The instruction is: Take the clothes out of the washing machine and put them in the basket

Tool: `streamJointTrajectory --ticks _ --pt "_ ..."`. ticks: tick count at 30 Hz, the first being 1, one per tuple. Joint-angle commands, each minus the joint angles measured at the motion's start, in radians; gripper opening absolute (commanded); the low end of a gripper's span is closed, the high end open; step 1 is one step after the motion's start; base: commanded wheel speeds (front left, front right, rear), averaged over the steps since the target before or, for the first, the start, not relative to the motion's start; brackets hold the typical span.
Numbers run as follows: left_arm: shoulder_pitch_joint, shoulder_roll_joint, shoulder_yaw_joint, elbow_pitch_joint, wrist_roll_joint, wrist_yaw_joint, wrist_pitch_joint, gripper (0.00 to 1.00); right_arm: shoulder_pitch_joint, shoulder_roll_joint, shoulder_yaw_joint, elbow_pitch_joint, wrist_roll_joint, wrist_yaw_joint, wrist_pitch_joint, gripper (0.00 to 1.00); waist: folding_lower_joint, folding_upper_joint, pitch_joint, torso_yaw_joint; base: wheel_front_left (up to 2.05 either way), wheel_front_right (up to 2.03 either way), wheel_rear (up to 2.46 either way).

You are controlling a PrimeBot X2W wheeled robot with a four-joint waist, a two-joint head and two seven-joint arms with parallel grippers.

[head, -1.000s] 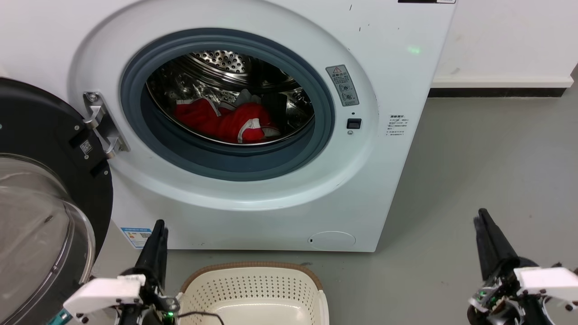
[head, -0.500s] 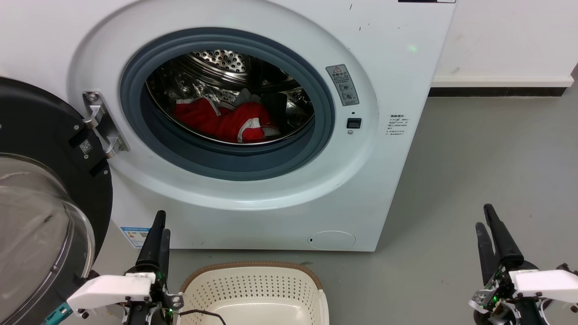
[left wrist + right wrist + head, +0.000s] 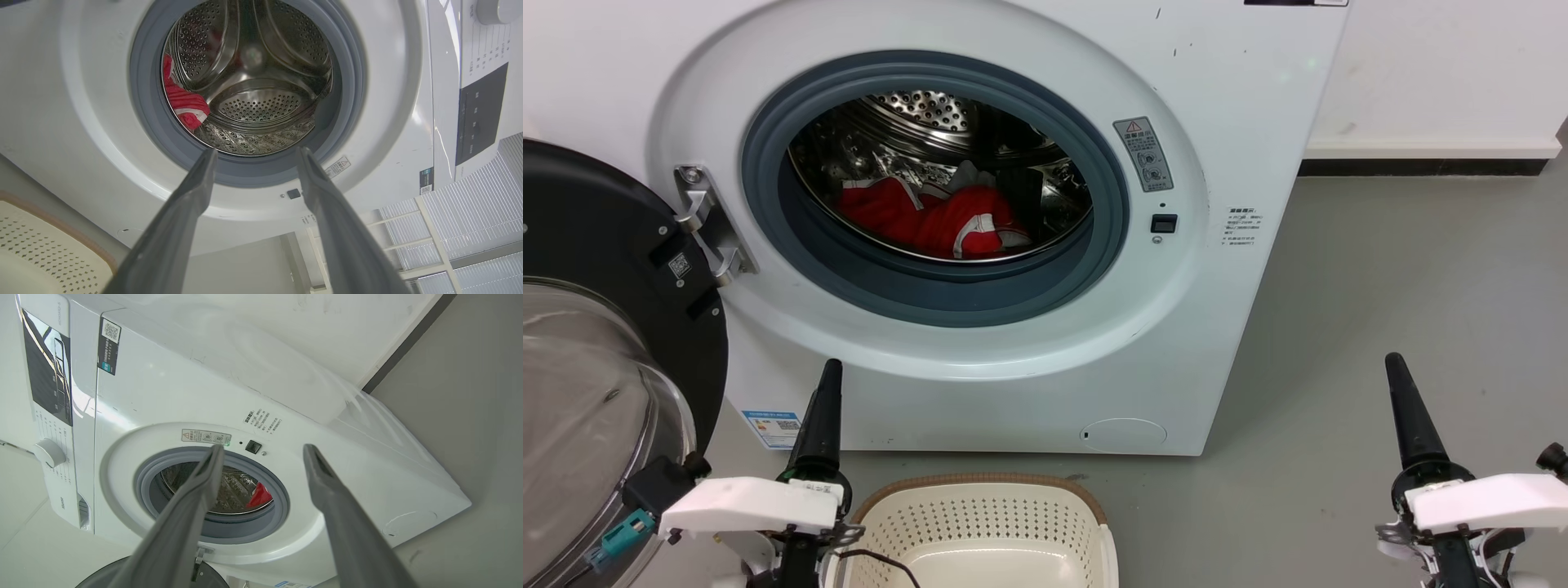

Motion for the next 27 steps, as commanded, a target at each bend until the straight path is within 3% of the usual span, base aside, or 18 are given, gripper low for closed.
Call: streamJointTrajectory --ticks 1,16,27 --pt "-0.026 0.009 -0.008 -0.021 0.045 0.000 -0.011 1.00 -0.004 -0.003 0.004 -0.027 -0.051 0.000 -0.011 1.00 0.0000 0.0000 0.000 0.000 0.00 0.00 0.00" --pt "-0.028 0.016 -0.046 -0.039 0.334 0.000 -0.068 1.00 0.020 -0.003 0.018 -0.019 -0.376 0.000 -0.068 1.00 0.0000 0.0000 -0.002 0.005 0.00 0.00 0.00" --pt "-0.030 0.024 -0.068 -0.033 0.498 0.000 -0.102 1.00 0.026 -0.003 0.016 -0.010 -0.554 0.000 -0.102 1.00 0.0000 0.0000 -0.003 0.007 0.00 0.00 0.00"
